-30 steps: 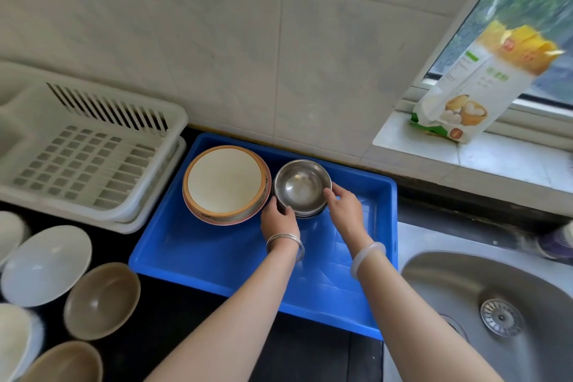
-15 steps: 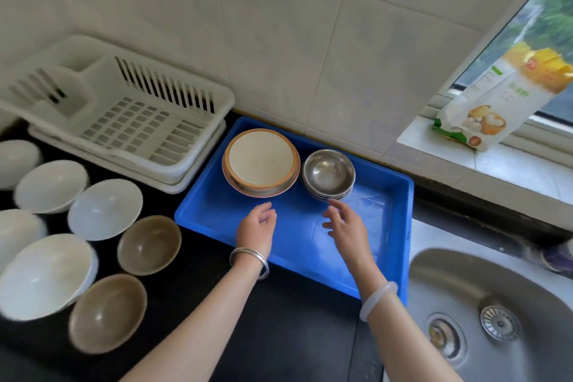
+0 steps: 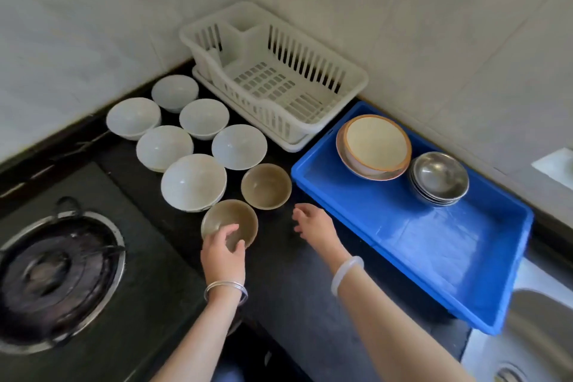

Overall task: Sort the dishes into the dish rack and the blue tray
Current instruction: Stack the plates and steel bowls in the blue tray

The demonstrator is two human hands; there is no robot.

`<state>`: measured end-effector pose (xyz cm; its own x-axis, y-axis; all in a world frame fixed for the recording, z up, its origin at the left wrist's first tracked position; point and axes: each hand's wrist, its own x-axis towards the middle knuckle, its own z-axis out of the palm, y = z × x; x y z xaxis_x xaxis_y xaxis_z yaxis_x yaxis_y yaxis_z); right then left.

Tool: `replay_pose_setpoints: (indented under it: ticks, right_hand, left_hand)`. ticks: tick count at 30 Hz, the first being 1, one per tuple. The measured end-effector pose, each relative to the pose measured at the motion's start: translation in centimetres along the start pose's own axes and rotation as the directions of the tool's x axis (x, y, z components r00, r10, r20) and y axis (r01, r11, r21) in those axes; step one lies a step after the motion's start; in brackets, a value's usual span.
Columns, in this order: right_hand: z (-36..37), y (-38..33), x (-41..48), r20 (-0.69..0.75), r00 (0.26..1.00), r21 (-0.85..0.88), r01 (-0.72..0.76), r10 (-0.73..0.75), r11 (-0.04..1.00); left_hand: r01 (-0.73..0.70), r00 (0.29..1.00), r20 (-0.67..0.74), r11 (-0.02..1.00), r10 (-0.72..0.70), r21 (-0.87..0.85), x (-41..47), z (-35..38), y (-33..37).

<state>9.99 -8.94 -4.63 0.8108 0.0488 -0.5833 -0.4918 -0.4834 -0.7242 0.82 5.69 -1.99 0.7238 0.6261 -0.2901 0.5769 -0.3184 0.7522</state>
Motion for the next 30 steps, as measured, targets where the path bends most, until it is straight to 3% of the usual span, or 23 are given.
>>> replay_pose_setpoints:
  ticks: [3,6,11,19,23,30]
  right_hand:
    - [1.6,-1.7,1.7,-0.023,0.999,0.019,-0.034,0.034,0.999]
    - [2.4,-2.9,3.1,-0.032,0.995,0.125,-0.085,0.089,0.988]
    - [2.8,-2.8,4.1,-0.016,0.984,0.319,-0.166,0.180,0.933]
    - [1.2,-2.7,-0.2,-0.067,0.990,0.364,-0.090,0.122,0.927]
    - [1.5,-3.1,-2.8,-0.087,0.996,0.247,0.009,0.013,0.969]
    - [4.8,-4.4,-4.1,-0.024,0.997,-0.122,0.075,-0.078,0.990]
  left_hand:
    - [0.028,0.993,-0.112,0.998,-0.023,0.049,0.7,-1.0,-2.0]
    - [0.114,0.984,-0.128,0.988,-0.128,-0.107,1.5,-1.4,-3.1]
    - [0.282,0.955,0.014,0.889,-0.297,-0.360,2.5,-1.2,-4.1]
    - [0.361,0.933,0.153,0.835,-0.327,-0.415,3.6,-1.0,-5.7]
    - [0.371,0.928,0.203,0.811,-0.311,-0.452,4.0,-1.1,-5.9]
    - [0.416,0.908,0.230,0.687,-0.351,-0.595,4.5,-1.5,-5.8]
